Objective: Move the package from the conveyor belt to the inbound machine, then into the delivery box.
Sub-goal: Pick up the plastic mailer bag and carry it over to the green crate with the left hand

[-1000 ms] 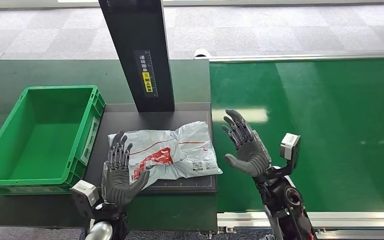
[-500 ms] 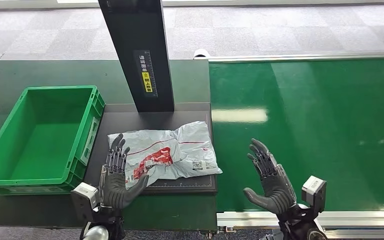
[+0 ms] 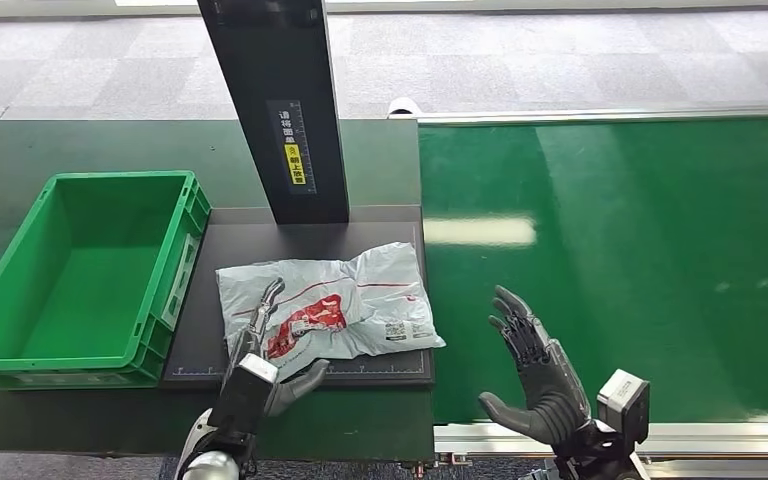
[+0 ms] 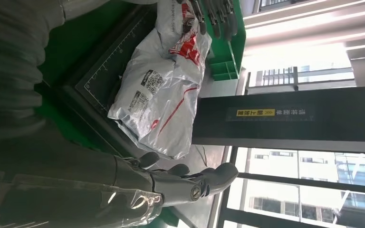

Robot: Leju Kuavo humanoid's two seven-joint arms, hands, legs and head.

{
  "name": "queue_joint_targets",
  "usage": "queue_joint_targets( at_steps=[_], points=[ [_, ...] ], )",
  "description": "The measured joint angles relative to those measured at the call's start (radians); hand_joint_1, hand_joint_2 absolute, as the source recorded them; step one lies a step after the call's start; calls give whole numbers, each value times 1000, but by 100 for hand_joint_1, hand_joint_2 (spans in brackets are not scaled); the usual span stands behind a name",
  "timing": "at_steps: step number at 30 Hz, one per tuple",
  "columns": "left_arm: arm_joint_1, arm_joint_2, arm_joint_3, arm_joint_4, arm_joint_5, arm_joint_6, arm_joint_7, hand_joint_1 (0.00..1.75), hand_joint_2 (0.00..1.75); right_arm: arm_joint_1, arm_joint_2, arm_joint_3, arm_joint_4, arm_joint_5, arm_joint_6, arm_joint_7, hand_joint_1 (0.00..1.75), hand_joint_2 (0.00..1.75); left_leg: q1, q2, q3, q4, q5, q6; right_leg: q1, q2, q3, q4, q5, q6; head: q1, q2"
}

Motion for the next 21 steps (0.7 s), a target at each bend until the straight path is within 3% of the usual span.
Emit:
queue_joint_targets(
  at_steps=[7,11,19,20,21],
  points=[
    [-34,14,-25,39,-414,156,195,0,175,1,21,-1,0,1,20,0,0,175,0,0,0,0,0,0,0,0,0,0,0,0,0,0],
    [-52,16,-28,81,-581,200,283,0,175,-2,31,-3,4,1,27,2,0,175,0,0,0,0,0,0,0,0,0,0,0,0,0,0],
    [-71,15,-28,141,-667,230,336,0,175,-11,43,-10,23,1,27,7,0,175,0,0,0,0,0,0,0,0,0,0,0,0,0,0],
    [-73,15,-28,145,-670,231,339,16,175,-12,44,-10,25,1,27,8,0,175,0,0,0,0,0,0,0,0,0,0,0,0,0,0],
    [-75,15,-28,150,-671,231,343,52,175,-12,44,-11,26,1,26,10,0,175,0,0,0,0,0,0,0,0,0,0,0,0,0,0]
  ],
)
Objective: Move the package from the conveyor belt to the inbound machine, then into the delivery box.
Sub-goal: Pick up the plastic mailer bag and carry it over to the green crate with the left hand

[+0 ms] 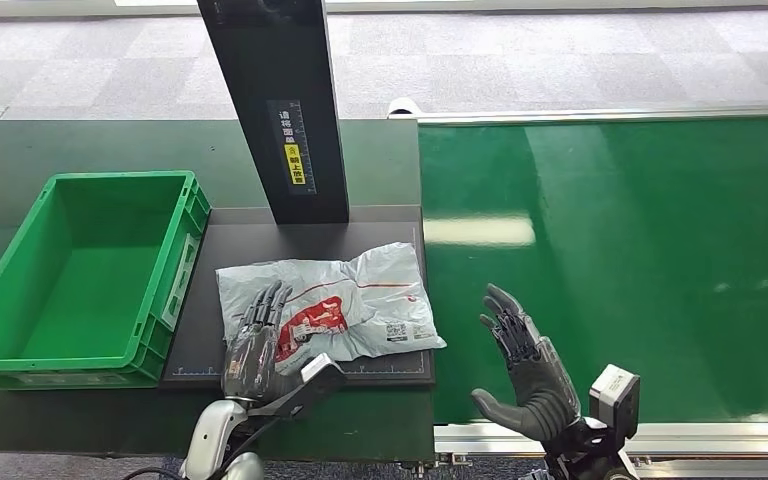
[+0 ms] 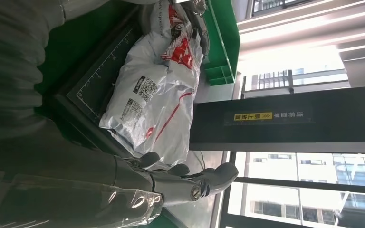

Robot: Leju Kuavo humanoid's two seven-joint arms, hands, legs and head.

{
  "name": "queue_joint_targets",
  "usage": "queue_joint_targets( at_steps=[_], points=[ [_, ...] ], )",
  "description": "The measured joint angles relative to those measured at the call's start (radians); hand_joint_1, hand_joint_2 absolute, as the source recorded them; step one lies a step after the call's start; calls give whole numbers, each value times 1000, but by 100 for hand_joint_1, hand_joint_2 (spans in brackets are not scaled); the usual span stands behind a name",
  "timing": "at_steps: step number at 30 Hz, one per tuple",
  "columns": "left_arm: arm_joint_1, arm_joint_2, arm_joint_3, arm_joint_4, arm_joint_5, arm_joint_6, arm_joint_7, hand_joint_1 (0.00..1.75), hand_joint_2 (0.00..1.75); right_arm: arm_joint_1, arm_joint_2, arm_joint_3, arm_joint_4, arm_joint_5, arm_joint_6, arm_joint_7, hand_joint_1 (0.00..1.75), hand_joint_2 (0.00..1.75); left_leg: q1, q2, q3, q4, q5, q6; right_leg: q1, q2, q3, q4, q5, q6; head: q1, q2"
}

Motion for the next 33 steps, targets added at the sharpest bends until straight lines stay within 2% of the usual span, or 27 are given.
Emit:
queue_joint_targets(
  at_steps=[2,3,5,13,26,30,33],
  points=[
    [-4,0,3,12,12,-1,3,134,175,-1,0,-3,4,-1,-1,3,0,175,0,0,0,0,0,0,0,0,0,0,0,0,0,0],
    [-5,-1,5,17,22,-2,0,160,175,-1,0,-5,6,-2,-1,4,0,175,0,0,0,0,0,0,0,0,0,0,0,0,0,0],
    [-7,-1,11,27,43,-2,-11,170,175,-1,0,-9,10,-3,-2,5,0,175,0,0,0,0,0,0,0,0,0,0,0,0,0,0],
    [-18,-3,22,48,96,4,-53,175,175,0,0,-17,19,-6,-9,5,0,175,0,0,0,0,0,0,0,0,0,0,0,0,0,0],
    [-21,-4,26,55,87,58,-79,175,175,0,0,-37,20,-23,-22,9,0,175,0,0,0,0,0,0,0,0,0,0,0,0,0,0],
    [-14,-9,27,41,193,125,-184,175,175,0,0,-40,20,-31,-25,14,0,175,0,0,0,0,0,0,0,0,0,0,0,0,0,0],
    [-2,-11,27,2,391,99,-325,175,175,-1,0,-41,21,-34,-27,14,0,175,0,0,0,0,0,0,0,0,0,0,0,0,0,0]
  ],
)
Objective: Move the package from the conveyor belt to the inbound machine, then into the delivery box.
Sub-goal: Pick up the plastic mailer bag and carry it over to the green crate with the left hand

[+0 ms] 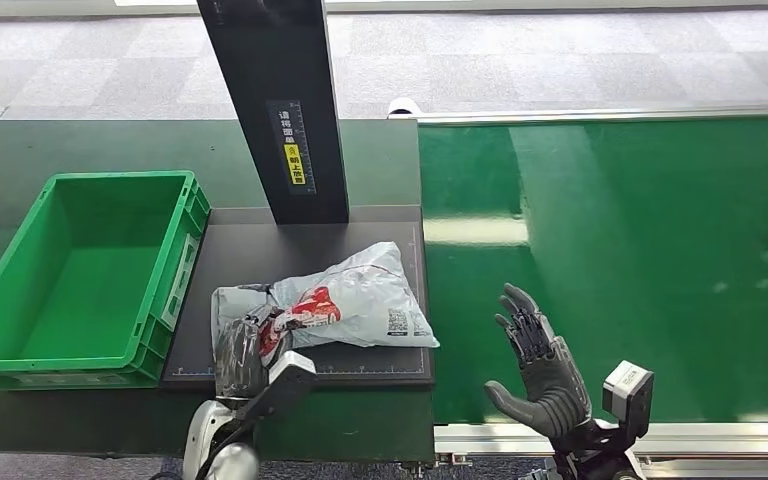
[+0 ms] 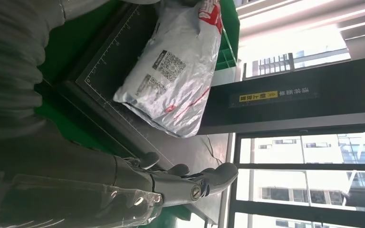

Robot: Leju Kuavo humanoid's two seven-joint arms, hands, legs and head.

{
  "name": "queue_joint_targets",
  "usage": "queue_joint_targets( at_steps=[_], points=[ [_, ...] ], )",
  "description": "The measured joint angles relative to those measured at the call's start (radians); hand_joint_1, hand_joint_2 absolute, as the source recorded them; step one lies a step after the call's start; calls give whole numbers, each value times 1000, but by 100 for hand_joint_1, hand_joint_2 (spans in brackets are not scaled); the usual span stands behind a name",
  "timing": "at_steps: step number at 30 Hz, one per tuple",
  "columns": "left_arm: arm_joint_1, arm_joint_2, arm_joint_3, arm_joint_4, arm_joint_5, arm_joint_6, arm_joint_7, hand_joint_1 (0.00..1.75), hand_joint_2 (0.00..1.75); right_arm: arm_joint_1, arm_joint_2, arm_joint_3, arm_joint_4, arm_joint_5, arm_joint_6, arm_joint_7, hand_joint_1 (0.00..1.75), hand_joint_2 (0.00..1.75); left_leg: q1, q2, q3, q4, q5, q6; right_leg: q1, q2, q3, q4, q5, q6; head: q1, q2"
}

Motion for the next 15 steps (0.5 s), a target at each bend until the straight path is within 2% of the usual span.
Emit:
queue_joint_targets(
  at_steps=[3,7,15],
  points=[
    [20,0,-1,-56,207,-68,-136,175,175,-2,0,0,2,8,3,-7,0,175,0,0,0,0,0,0,0,0,0,0,0,0,0,0],
    [44,0,0,-140,393,-128,-239,175,175,-8,0,1,5,12,6,-11,0,175,0,0,0,0,0,0,0,0,0,0,0,0,0,0],
    [67,4,5,-256,467,-140,-273,175,175,-11,0,1,12,11,6,-13,0,175,0,0,0,0,0,0,0,0,0,0,0,0,0,0]
  ],
)
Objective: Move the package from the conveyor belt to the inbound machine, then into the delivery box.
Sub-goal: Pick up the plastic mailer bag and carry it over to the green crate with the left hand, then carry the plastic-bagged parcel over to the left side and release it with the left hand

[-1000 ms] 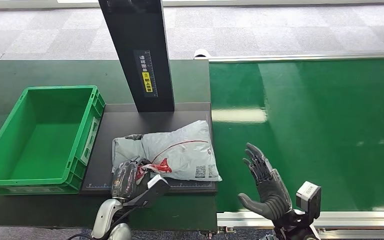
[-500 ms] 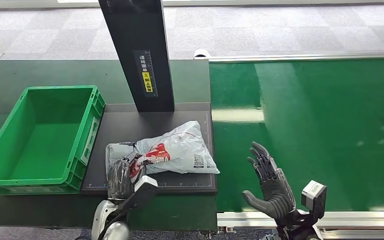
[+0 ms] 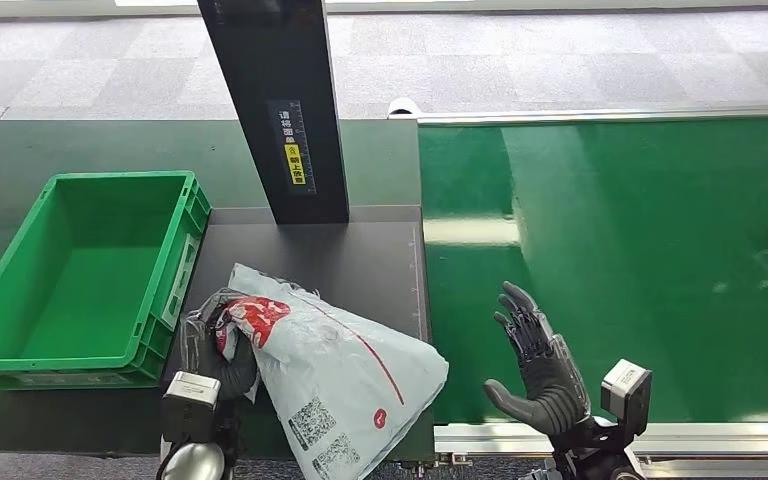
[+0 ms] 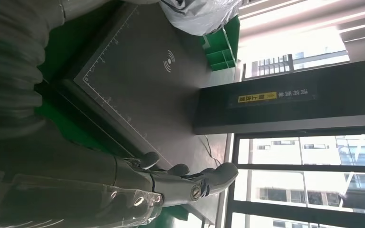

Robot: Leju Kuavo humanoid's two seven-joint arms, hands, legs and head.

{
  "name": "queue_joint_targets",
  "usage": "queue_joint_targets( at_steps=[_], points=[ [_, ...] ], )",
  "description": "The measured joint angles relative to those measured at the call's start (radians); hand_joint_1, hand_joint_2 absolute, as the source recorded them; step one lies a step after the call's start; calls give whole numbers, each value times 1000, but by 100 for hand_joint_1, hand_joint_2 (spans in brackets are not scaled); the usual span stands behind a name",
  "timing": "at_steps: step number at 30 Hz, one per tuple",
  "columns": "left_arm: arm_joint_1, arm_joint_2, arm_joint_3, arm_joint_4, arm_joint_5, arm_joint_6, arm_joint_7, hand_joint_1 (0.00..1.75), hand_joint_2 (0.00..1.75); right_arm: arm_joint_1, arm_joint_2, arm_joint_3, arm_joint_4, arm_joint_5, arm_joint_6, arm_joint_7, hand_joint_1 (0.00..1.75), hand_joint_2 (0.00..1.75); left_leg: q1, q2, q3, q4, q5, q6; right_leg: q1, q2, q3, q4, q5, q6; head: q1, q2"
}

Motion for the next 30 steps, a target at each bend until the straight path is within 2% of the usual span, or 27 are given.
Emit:
queue_joint_targets(
  at_steps=[3,6,8,12,15,18,24,27,30],
  points=[
    [3,8,3,-37,-79,112,6,175,175,0,0,0,3,-1,0,-6,0,175,0,0,0,0,0,0,0,0,0,0,0,0,0,0],
    [-6,16,31,-69,-297,249,56,175,175,1,0,1,4,-1,-2,-14,0,175,0,0,0,0,0,0,0,0,0,0,0,0,0,0],
    [-21,14,73,-87,-470,277,101,175,175,2,0,2,4,-1,-6,-16,0,175,0,0,0,0,0,0,0,0,0,0,0,0,0,0],
    [-96,5,214,-104,-787,281,200,175,175,5,0,2,4,0,-8,-16,0,175,0,0,1,0,1,0,0,0,0,0,0,0,0,0],
    [-171,17,316,-104,-900,281,287,175,175,2,0,4,4,1,-8,-15,0,175,0,0,1,0,1,0,1,0,1,0,0,0,0,0],
    [-250,50,390,-90,-976,282,376,175,175,-6,0,5,6,4,-8,-15,0,175,1,0,1,0,2,0,1,0,1,1,0,0,0,0],
    [-388,146,438,24,-1046,267,562,175,175,-10,4,4,7,8,-8,-15,0,175,1,0,1,0,2,0,1,0,1,1,0,0,0,0],
    [-443,188,447,92,-1069,187,671,175,175,-9,6,4,7,15,-8,-15,0,175,1,0,1,0,2,0,1,0,0,1,0,0,0,0],
    [-477,217,457,148,-1077,128,722,175,175,-6,8,2,7,21,-8,-15,0,175,1,1,1,0,2,0,1,0,0,1,0,0,0,0]
  ],
)
